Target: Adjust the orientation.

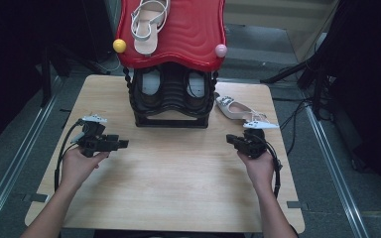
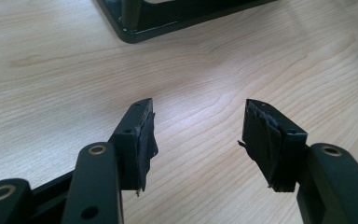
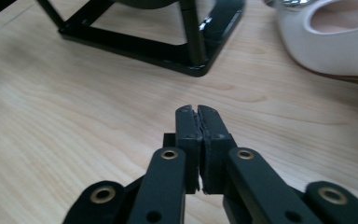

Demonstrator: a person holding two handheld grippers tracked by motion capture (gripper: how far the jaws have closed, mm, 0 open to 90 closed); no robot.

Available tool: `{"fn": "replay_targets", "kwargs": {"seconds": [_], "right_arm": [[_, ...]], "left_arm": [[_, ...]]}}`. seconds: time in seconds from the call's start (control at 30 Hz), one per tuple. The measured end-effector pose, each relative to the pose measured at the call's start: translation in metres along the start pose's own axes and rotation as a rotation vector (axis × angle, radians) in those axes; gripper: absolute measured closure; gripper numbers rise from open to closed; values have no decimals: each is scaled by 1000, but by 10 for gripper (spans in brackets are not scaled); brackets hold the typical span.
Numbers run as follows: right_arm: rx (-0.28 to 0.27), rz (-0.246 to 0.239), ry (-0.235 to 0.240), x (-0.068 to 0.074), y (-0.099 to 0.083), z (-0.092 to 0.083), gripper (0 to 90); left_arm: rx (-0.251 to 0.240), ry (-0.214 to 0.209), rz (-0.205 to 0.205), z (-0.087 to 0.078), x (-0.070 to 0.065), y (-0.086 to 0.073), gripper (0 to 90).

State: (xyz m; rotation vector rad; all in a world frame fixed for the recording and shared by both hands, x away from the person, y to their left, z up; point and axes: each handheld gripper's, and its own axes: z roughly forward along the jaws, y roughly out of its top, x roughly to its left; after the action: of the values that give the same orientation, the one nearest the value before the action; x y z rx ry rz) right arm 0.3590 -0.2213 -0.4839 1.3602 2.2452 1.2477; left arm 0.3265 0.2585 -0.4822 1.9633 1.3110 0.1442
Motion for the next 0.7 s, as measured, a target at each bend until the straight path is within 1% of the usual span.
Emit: {"fn": "replay_targets", "kwargs": {"seconds": [0.1,0.23,0.27,0.37,0.4,0.5,0.57,0.6,0.7], "right_arm": [[-3,19,-20,-8,3,-2,900],[4,32,-38,-19,9,-3,900],[4,35,-42,-21,10,-3,900],[-2,40,-56,-28,15,-6,900],[-1,42,-59,-29,17,-7,900],[-6,36,-76,-36,25,-11,900],[-11,33,-91,-39,29,-13,900],[-16,38,-100,-43,33,-16,900],[-23,50,-118,-51,38,-21,900]], "left_arm": [[2,-5,-1,-1,0,0,441],[5,1,2,0,0,0,441],[7,3,8,0,0,0,441],[11,2,12,1,-1,0,442],[7,9,17,1,-2,-1,441],[9,11,17,2,-3,-1,442],[17,7,24,2,-3,-1,442],[20,2,24,2,-3,-1,442],[6,-1,29,2,-5,-2,442]]}}
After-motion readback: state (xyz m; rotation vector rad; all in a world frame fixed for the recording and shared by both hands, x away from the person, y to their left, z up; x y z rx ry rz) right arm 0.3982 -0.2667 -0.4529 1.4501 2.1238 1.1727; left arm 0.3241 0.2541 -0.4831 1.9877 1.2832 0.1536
